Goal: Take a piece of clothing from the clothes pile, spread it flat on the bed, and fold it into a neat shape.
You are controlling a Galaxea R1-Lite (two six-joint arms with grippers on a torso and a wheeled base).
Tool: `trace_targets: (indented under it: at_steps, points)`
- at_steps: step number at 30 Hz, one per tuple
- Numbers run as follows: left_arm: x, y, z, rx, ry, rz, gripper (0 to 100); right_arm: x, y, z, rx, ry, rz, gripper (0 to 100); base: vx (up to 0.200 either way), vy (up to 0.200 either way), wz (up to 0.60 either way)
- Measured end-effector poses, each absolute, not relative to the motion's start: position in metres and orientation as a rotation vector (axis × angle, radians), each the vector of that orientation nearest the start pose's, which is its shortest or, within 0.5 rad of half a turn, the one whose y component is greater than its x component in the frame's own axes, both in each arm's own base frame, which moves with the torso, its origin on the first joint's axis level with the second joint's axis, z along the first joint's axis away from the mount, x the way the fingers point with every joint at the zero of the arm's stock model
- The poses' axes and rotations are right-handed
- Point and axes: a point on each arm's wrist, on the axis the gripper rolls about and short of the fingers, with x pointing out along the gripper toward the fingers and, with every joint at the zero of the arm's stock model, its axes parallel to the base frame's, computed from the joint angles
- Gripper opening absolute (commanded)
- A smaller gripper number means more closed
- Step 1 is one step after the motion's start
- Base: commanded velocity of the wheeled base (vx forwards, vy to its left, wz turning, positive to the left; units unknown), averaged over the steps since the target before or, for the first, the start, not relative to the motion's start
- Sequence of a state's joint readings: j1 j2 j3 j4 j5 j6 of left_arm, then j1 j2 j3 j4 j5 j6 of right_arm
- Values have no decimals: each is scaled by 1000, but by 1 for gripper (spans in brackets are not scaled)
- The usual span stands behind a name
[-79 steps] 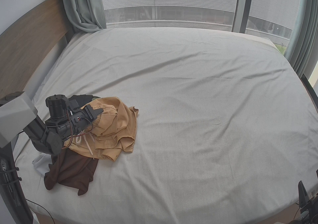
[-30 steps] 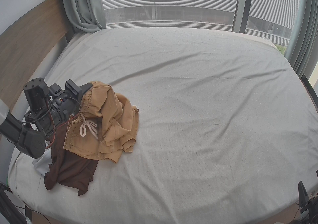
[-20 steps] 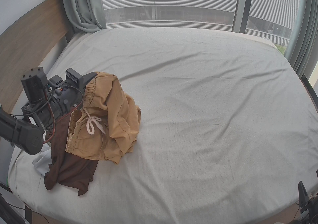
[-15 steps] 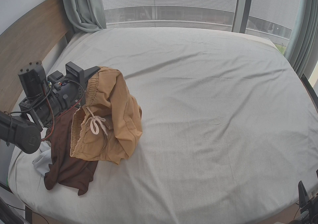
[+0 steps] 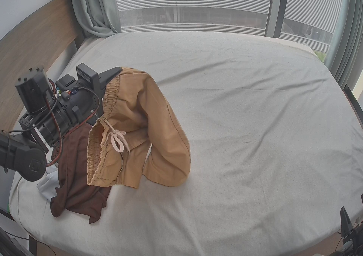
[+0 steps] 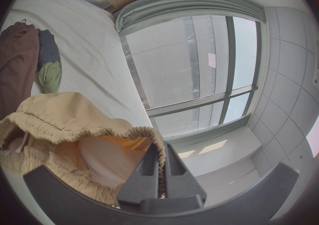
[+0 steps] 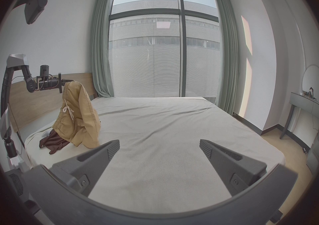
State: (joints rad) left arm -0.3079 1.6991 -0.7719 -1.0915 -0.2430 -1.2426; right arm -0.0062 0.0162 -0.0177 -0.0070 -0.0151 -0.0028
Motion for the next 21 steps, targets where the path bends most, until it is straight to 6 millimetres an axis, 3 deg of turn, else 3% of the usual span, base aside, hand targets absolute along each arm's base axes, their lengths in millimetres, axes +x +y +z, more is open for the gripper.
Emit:
trace_targets:
  at_steps: [11,21]
  points:
    - [274,-107,204,-1197,281,-685,0,-23,0,82,-3,-9,-23,100,0,0,0]
    - [285,-128,213,-1350,222,-693,0,-23,0,82,-3,-9,-23,100,0,0,0]
